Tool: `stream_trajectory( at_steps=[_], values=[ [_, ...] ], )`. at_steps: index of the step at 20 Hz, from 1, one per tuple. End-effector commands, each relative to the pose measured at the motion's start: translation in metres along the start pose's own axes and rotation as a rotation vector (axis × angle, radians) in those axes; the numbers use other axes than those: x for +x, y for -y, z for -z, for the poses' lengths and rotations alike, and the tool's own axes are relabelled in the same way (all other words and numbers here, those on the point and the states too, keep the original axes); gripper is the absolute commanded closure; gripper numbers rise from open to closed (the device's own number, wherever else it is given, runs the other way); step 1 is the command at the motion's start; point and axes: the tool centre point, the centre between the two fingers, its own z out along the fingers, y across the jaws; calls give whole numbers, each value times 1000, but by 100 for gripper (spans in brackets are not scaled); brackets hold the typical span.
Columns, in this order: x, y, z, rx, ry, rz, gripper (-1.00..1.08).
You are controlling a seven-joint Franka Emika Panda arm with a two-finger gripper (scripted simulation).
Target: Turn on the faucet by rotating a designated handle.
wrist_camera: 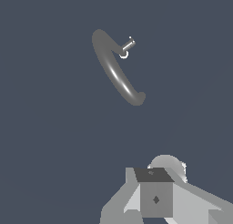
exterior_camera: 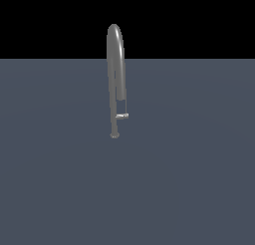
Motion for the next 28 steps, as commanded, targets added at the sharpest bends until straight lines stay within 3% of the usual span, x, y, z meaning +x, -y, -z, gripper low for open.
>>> stream_trajectory(
  at_steps=[1, 28],
  values=[
    [15, 2, -4, 29, 41, -31, 108],
    [172, 1, -91, 367, 519, -387, 108]
  ],
)
